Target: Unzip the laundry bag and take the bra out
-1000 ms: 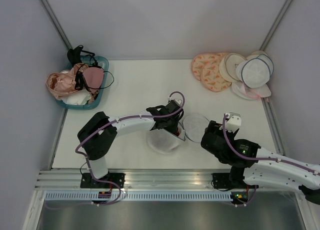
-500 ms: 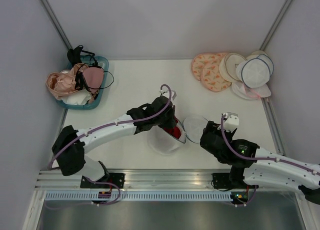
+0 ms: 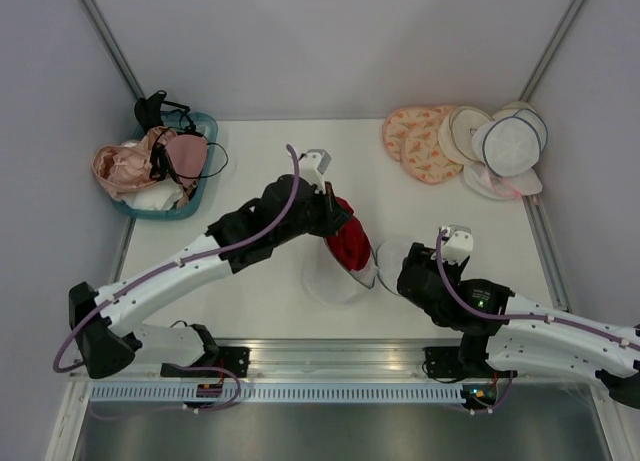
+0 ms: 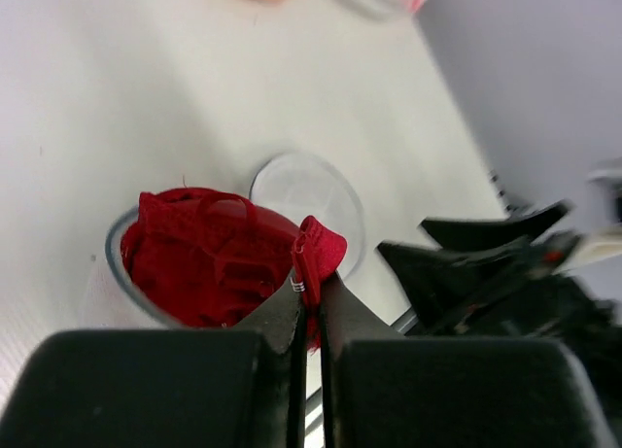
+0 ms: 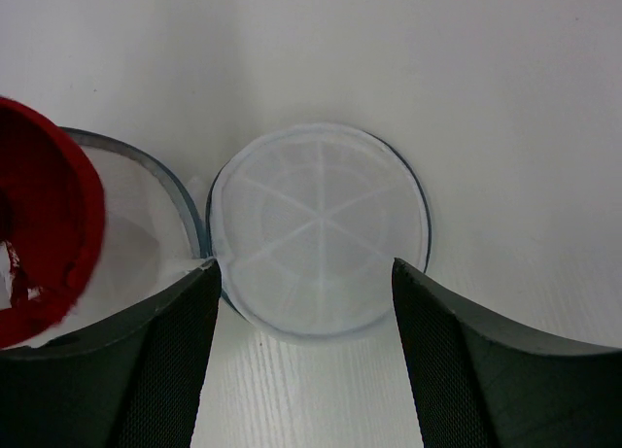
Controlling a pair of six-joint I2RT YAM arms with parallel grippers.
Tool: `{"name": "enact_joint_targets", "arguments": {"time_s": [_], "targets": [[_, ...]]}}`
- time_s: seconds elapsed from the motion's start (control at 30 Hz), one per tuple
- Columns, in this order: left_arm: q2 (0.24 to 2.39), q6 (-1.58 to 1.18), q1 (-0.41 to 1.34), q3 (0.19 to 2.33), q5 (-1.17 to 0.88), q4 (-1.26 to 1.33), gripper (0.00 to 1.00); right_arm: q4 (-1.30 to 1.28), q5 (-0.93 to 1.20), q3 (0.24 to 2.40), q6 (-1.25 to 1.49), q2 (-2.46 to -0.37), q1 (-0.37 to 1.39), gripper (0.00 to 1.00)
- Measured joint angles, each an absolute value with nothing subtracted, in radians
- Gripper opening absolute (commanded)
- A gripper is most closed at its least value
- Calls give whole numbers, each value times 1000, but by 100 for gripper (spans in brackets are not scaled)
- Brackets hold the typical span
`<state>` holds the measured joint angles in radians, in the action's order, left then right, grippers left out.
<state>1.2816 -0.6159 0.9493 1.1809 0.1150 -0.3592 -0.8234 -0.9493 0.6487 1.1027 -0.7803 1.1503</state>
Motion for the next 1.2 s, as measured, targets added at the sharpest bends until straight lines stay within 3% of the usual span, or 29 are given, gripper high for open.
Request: {"name": "enact_joint_targets", "arguments": {"time_s": [0.2,0.57,0.83,1.03,1.2], "targets": [[1181,-570,886,1289,137,-267,2,-822,-944,644,1102,-793,1150,76],[1159,-514,489,1367,92,-218,2,-798,-935,644,1079,-820,1150,76],[1303,-390,239,1694,152,-271,2,-756,-884,641,1054,-852,1150,76],[1568,-336,50,2120,164,-386,2,-720,-826,641,1023,-905,1150,76],[1656,-333,-89,2163,143,-406,2,-702,-788,645,987,-944,1150,76]]}}
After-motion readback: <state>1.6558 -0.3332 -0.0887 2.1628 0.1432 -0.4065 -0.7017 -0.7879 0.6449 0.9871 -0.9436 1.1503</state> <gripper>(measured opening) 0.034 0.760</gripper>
